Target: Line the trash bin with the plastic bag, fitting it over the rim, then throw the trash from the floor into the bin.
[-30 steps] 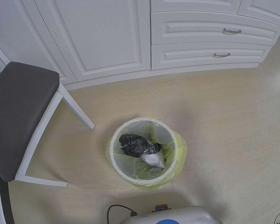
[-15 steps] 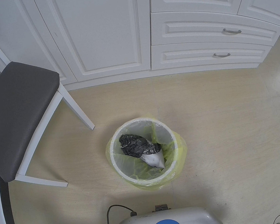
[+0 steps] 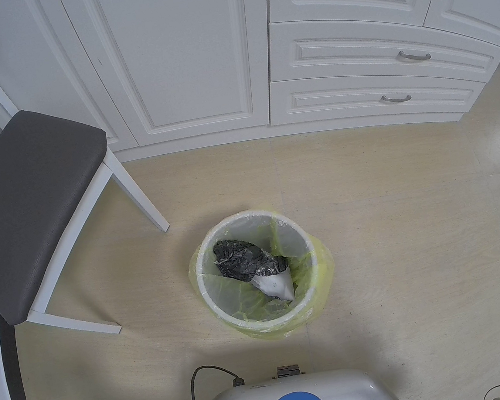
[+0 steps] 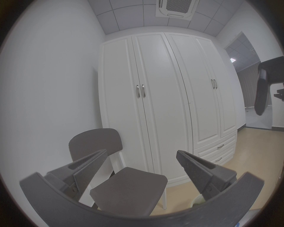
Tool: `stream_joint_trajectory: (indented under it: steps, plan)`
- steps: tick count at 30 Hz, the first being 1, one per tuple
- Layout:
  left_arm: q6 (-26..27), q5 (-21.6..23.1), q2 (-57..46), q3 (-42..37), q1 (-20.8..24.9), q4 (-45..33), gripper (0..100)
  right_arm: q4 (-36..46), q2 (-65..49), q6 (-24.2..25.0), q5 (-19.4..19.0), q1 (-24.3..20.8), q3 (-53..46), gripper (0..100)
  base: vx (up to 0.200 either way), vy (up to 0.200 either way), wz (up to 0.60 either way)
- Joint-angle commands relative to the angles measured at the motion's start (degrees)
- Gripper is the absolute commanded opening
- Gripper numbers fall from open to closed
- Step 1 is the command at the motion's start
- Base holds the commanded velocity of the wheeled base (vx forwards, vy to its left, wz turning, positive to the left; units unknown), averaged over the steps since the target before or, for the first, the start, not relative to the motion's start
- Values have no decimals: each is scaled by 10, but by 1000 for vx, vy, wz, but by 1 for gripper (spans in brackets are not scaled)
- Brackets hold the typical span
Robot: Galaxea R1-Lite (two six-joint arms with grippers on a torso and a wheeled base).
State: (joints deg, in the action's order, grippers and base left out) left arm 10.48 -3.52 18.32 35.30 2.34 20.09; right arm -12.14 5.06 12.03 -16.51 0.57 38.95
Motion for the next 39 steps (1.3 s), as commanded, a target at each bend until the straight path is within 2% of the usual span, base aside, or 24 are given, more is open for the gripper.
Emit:
stream_joint_trajectory:
  steps: [1,5,8,9,10,12,13,14,16,19,24,27,30,32,33,37,39]
  plan:
    - [-6,0,-55,-8,-15,-22,100,7,-50,12,-4,-7,-19,100,0,0,0]
    - [-7,0,-114,-14,-16,-77,100,7,-50,9,55,-7,-25,100,0,0,0]
    - [-13,0,-147,-17,-17,-117,100,6,-50,8,87,-7,-33,100,0,0,0]
    - [-13,0,-147,-17,-17,-117,100,6,-50,8,87,-7,-33,100,0,0,0]
    - [-24,0,-165,-22,-20,-140,100,5,-50,0,108,-7,-44,100,0,0,0]
    - [-35,0,-181,-30,-22,-157,100,5,-50,-24,126,-7,-58,100,0,0,0]
    - [-35,0,-181,-30,-22,-157,100,5,-50,-24,126,-7,-58,100,0,0,0]
    - [-44,-5,-183,-47,-22,-153,100,3,-50,-55,139,-7,-77,100,0,0,0]
    - [-53,-7,-183,-76,-22,-146,100,-22,-50,-86,152,-7,-119,100,0,0,0]
    - [-61,-8,-183,-136,-22,-130,100,-92,-50,-119,153,-7,-216,100,0,0,0]
    - [-64,-9,-183,-272,-22,-27,100,-231,-50,-185,141,-7,-386,100,0,0,0]
    - [-64,-7,-183,-327,-22,5,100,-206,-50,-183,138,-7,-389,100,0,0,0]
    - [-64,-4,-183,-352,-22,0,100,-185,-50,-175,140,-7,-389,100,0,0,0]
    - [-65,-3,-183,-352,-22,-26,100,-154,-50,-169,140,-7,-389,100,0,0,0]
    - [-72,-3,-183,-352,-22,-59,100,-109,-50,-169,143,-7,-389,100,0,0,0]
    - [-88,-3,-183,-352,-22,-157,100,-10,-50,-171,179,-7,-389,100,0,0,0]
    - [-91,-4,-183,-352,-22,-178,100,13,-50,-171,189,-7,-389,100,0,0,0]
